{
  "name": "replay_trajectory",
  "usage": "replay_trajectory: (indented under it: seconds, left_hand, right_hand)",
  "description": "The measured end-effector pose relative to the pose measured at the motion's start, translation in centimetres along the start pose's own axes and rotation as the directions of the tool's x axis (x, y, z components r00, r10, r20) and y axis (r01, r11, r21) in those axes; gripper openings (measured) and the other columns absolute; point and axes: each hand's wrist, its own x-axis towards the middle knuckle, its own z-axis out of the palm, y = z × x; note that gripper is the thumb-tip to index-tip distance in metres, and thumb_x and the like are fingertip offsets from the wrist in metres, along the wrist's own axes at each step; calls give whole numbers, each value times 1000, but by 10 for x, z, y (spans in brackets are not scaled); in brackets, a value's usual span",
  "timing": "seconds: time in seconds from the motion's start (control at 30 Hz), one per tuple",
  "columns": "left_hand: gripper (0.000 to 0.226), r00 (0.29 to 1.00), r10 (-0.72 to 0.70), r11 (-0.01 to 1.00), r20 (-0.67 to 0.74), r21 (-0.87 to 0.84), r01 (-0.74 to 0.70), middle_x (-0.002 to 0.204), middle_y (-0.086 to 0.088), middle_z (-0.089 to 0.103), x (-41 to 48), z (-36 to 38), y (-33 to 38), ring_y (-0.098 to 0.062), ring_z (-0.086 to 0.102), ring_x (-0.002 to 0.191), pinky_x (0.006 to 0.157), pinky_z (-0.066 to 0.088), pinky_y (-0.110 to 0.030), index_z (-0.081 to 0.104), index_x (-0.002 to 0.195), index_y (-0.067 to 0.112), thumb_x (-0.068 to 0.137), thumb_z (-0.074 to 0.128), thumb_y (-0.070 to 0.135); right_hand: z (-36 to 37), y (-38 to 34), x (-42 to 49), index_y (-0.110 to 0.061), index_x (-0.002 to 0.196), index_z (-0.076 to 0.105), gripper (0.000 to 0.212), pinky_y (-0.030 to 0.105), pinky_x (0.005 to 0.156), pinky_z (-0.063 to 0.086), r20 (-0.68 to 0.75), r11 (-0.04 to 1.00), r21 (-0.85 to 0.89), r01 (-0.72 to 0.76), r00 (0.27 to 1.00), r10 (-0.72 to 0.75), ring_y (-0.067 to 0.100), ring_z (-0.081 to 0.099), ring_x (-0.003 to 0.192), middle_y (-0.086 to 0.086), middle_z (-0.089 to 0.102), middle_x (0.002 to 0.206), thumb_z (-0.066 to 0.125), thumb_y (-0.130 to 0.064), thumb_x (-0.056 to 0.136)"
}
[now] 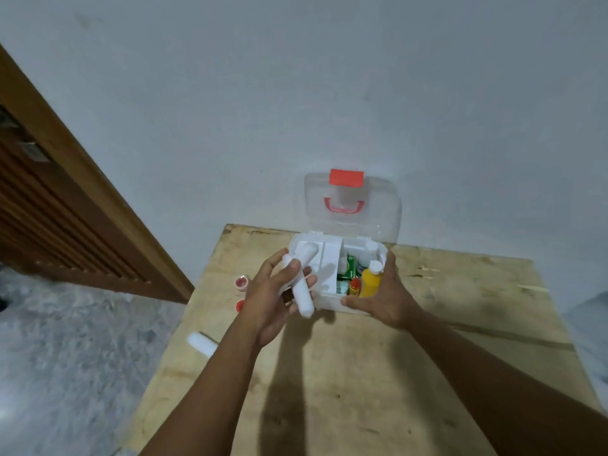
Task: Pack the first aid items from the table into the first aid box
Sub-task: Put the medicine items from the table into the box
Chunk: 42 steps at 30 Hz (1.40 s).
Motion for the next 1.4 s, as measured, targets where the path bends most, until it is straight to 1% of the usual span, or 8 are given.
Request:
replay_trajectory:
  seconds: [0.13,0.3,0.6,0.9,1.0,1.17,1.3,1.4]
  left_hand:
    - [54,979,-121,993,162,31,117,121,-14,68,16,0,15,-25,66,112,94,53,-47,54,132,2,81,69,14]
    - [30,957,-242,969,160,-14,247,92,-16,69,36,1,23,-25,67,86,96,50,-43,61,115,-4,88,58,9]
    - [48,990,-17,959,142,281,-24,111,-6,72,45,1,26,-20,70,91,77,58,-35,63,122,14,80,69,-8]
    - [36,996,4,979,84,203,-21,115,-10,68,33,25,27,-20,63,96,85,57,-39,60,118,14,85,72,8]
    - [37,998,-7,991,60,132,-1,116,-17,63,29,29,21,-30,64,97,88,56,-48,55,116,13,86,67,-2]
    - [44,998,57,980,-28,191,-51,108,-19,60,28,40,13,-28,64,84,82,58,-42,52,110,16,77,67,-7]
    - [60,985,170,799,-19,589,-126,105,-7,64,27,52,5,-21,60,86,72,53,-35,58,109,19,53,74,9]
    - [43,977,203,651,59,738,-180,91,-1,66,32,60,8,-18,57,80,66,46,-30,65,96,10,54,75,7]
  right_hand:
    - [9,17,14,-43,148,-7,155,50,103,48,15,998,62,-30,999,29,20,45,135,-5,29,152,89,-73,29]
    - [7,3,9,-43,147,3,146,47,100,51,-21,993,120,-2,1000,5,17,48,131,-8,36,145,96,-58,35]
    - [6,4,0,-39,143,13,129,45,103,50,2,974,220,57,998,-59,13,49,131,-6,39,141,100,-32,47]
    - [19,32,27,-42,149,-3,156,50,100,51,-25,993,118,12,1000,-9,22,47,133,-4,31,148,94,-66,28]
    - [16,30,23,-42,148,-3,154,50,100,51,-16,992,112,52,999,-50,23,47,133,-6,32,148,92,-69,30]
    - [-3,15,12,-37,149,6,144,49,111,40,9,982,67,175,984,-176,18,30,141,-9,21,147,90,-68,36]
    - [-13,18,8,-41,147,7,137,46,107,45,42,976,45,215,975,-217,15,30,139,-12,25,145,91,-60,40]
    - [-16,16,7,-45,146,7,135,42,102,50,44,979,42,198,979,-200,14,29,139,-13,25,143,91,-55,40]
